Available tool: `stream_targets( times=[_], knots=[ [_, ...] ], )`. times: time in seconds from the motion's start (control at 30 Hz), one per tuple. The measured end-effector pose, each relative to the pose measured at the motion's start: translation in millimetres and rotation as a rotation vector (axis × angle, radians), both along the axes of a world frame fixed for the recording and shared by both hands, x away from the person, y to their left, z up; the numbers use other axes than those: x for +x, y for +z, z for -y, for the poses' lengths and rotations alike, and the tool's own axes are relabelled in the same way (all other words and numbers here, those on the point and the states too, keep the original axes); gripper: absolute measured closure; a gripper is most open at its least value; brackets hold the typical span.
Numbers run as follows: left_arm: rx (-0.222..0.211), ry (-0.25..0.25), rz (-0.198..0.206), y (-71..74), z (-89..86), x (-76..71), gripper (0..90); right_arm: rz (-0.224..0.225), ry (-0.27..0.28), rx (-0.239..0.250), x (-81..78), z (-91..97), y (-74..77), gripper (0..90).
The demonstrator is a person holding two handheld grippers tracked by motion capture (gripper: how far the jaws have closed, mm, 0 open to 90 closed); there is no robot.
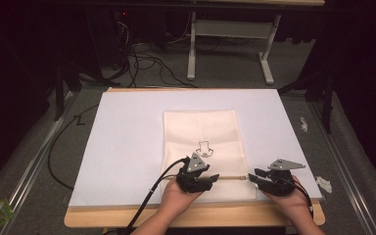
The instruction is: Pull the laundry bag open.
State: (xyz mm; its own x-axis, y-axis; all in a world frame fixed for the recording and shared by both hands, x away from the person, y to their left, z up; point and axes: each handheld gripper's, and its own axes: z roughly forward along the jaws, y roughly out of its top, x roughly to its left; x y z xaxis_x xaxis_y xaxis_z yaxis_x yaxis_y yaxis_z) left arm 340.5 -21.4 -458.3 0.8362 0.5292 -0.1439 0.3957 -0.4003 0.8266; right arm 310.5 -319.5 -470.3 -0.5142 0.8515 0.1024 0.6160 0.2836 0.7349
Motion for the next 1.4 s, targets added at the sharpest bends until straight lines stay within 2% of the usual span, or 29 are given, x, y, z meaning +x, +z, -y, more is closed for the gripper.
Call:
stream_targets(
  times=[0.07, 0.13, 0.27, 0.4, 0.5, 0.53, 0.6, 0.7, 0.87, 0.97, 1.07, 1.27, 1.4],
  knots=[
    [0.007, -0.029, 0.004, -1.2, 2.7, -3.2, 50.3, -0.024, 0.006, 0.005, 0.1, 0.4, -3.1, 64.9],
    [0.013, -0.034, 0.006, -1.2, 3.0, -4.1, 50.3, -0.036, 0.009, 0.010, 0.0, -1.1, -6.1, 65.0],
    [0.010, -0.040, -0.001, -1.3, 4.0, -5.2, 50.4, -0.029, 0.013, -0.004, -1.0, -2.7, -6.3, 66.8],
    [0.010, -0.044, -0.011, -2.4, 5.8, -5.6, 50.8, -0.018, 0.029, -0.012, -1.9, -5.9, -6.9, 74.0],
    [0.012, -0.046, -0.015, -2.5, 7.0, -5.4, 50.9, -0.038, 0.036, -0.004, -0.6, -6.4, -6.0, 77.9],
    [0.010, -0.047, -0.019, -2.5, 7.7, -5.5, 51.2, -0.039, 0.049, 0.000, -0.3, -6.5, -5.9, 81.8],
    [0.008, -0.053, -0.024, -2.3, 9.2, -5.8, 51.7, -0.038, 0.053, -0.002, -0.5, -7.2, -5.5, 83.1],
    [0.005, -0.064, -0.046, -2.5, 12.7, -6.3, 56.9, -0.016, 0.070, -0.041, -1.9, -9.7, -2.7, 84.8],
    [-0.016, -0.083, -0.083, -2.6, 25.7, -6.5, 59.1, 0.013, 0.074, -0.046, -3.7, -9.6, 1.3, 85.2],
    [-0.017, -0.084, -0.087, -4.8, 38.3, -6.3, 60.0, 0.035, 0.069, -0.041, -5.7, -9.9, 4.7, 85.2],
    [-0.023, -0.097, -0.111, -11.9, 55.2, -4.2, 63.3, 0.050, 0.078, -0.032, -7.7, -9.2, 7.7, 85.1],
    [-0.013, -0.087, -0.098, -16.1, 71.4, -2.8, 66.8, 0.066, 0.074, -0.015, -9.6, -9.4, 10.7, 85.1],
    [-0.034, -0.064, -0.090, -17.1, 75.5, -2.0, 72.4, 0.075, 0.076, -0.009, -11.0, -10.1, 12.5, 85.2]
  ],
)
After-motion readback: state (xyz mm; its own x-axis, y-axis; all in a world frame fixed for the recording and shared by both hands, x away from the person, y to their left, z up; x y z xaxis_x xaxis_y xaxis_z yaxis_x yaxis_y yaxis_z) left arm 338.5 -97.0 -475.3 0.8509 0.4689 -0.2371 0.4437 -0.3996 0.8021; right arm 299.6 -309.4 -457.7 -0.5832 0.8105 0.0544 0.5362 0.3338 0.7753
